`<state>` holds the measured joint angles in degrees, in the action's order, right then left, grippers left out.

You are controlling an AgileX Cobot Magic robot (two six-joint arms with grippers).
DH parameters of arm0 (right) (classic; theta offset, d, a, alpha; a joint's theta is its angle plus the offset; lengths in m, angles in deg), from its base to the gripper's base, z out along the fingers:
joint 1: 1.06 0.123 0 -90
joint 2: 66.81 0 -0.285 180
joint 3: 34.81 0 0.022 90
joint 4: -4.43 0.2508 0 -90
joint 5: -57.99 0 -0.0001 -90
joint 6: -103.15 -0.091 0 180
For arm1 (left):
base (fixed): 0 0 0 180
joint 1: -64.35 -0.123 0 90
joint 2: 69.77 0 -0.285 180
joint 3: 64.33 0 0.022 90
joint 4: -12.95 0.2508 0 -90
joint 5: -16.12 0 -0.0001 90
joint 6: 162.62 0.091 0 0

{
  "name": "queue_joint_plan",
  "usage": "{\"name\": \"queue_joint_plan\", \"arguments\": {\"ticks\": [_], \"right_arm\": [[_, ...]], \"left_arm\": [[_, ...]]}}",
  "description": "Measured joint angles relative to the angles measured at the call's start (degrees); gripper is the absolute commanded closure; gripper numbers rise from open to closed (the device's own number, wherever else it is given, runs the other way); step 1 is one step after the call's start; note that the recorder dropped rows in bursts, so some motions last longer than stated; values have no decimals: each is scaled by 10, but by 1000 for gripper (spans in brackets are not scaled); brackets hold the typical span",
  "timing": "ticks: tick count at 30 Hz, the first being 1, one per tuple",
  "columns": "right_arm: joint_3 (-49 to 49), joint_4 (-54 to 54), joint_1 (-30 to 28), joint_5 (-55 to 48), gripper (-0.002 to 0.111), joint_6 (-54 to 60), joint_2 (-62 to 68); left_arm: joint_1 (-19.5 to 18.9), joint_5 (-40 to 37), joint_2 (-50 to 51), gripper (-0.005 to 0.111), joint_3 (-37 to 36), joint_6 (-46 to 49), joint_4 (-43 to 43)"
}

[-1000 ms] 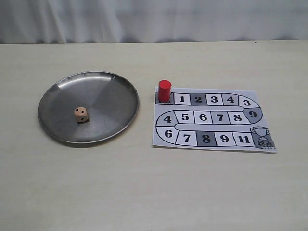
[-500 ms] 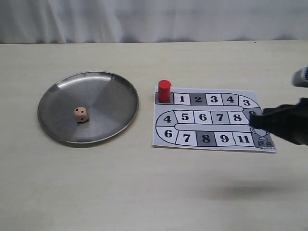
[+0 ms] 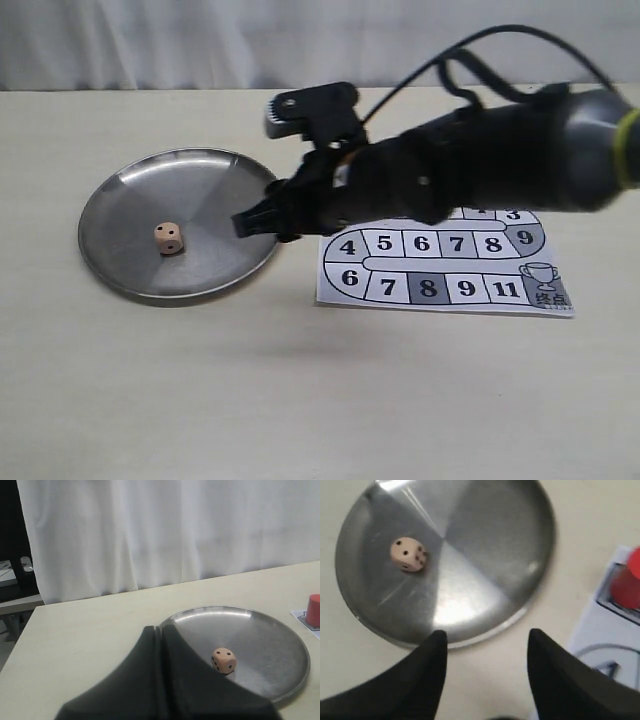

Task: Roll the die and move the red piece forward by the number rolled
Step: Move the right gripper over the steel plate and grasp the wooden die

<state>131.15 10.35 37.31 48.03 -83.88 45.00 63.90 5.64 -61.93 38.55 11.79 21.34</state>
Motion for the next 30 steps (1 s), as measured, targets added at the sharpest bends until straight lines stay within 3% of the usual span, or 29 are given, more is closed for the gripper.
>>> {"name": "queue_joint_plan", "arguments": {"ticks": [7,21,23,30], "right_arm": [[186,-2,54,-39,49,11,159],[449,-2,64,-147,51,58,356],[464,-2,65,-154,58,70,367],[478,0,66,-201,104,101,373]], "left_arm": [[0,0,0,107,0,0,0],[0,0,0,107,0,0,0],[0,0,0,107,0,0,0],[0,0,0,107,0,0,0]]}}
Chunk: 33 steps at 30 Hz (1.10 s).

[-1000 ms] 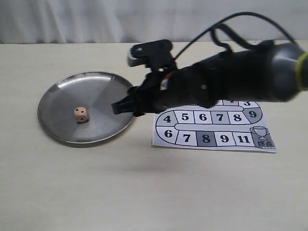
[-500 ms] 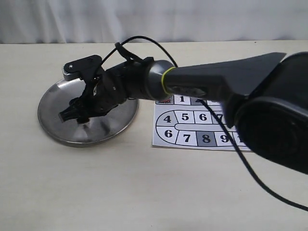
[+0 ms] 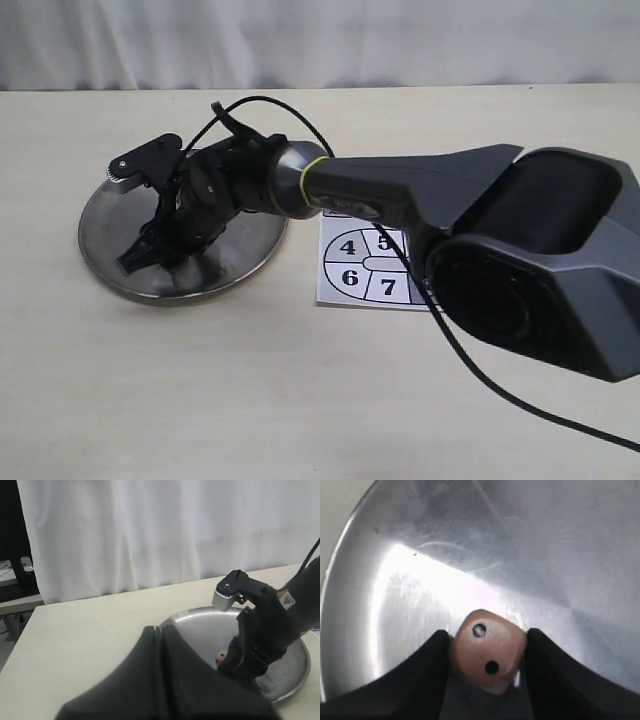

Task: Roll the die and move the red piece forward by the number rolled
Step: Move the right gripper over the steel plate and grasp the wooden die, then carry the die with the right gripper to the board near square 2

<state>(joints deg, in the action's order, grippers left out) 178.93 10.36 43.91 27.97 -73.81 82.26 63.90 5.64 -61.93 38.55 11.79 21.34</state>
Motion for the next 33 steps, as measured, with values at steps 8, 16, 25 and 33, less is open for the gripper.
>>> {"name": "queue_joint_plan", "arguments": {"ticks": [8,16,25,33], "right_arm": [[0,-40,-17,-120,104,4,-95],[1,-53,-114,-228,104,4,-217],[-82,-59,-227,-260,104,-17,-231],[-222,-99,-262,-140,72,-26,-219]], "left_arm": [[0,0,0,107,0,0,0],[0,0,0,107,0,0,0],[0,0,0,107,0,0,0],[0,0,0,107,0,0,0]]}}
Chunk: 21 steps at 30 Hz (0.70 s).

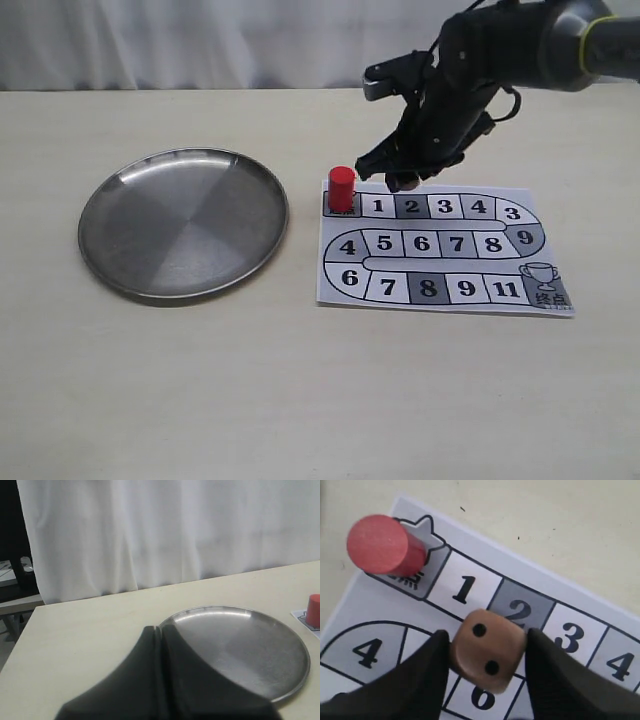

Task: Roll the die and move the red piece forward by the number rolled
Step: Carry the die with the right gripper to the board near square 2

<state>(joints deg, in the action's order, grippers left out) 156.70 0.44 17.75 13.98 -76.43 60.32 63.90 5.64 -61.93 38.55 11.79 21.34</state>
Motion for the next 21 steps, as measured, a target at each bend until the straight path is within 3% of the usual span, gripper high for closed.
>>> {"name": "queue_joint_plan", "arguments": {"ticks": [5,11,13,15,18,19,21], "right_arm": [[-8,-18,0,22,27,-14,35],[-8,-22,0,27,24,-14,-2],[-9,-22,0,29,30,-14,-28],[-9,-23,0,26,50,-14,-56],[-9,-27,0,14,94,-14,-92],[-9,-31,0,8,102,-14,-111],[-9,-51,0,-9,104,-14,-136]], "left_arm": [[0,0,0,107,0,0,0],[0,0,0,107,0,0,0],[0,0,0,107,0,0,0],[0,0,0,107,0,0,0],[0,0,0,107,0,0,0],[0,0,0,107,0,0,0],[0,0,0,107,0,0,0]]}}
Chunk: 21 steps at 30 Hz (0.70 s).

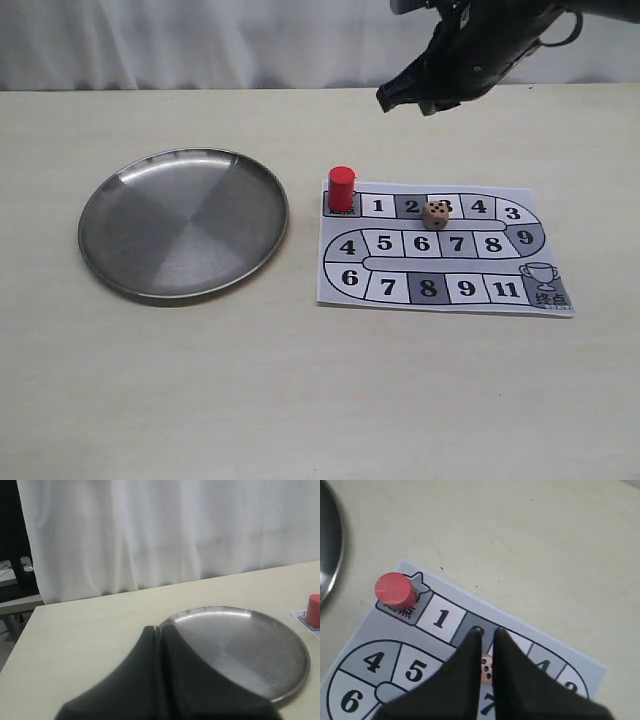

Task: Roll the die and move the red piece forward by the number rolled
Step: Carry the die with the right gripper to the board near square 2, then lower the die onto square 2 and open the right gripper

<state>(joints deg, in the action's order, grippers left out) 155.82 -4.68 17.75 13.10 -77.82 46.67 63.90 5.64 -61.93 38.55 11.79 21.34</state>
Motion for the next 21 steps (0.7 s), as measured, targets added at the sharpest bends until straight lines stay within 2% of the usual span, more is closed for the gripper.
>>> {"name": "queue_joint_plan", "arguments": {"ticks": [10,15,21], "right_arm": [[-19,-55,0,-75,104,0,-23],[-85,-44,-9,-23,104,-11,-22],[-162,3,-50,31,104,-12,20]], "left_arm": [[0,0,0,107,0,0,0],[0,0,0,107,0,0,0],[0,0,0,107,0,0,0]]}}
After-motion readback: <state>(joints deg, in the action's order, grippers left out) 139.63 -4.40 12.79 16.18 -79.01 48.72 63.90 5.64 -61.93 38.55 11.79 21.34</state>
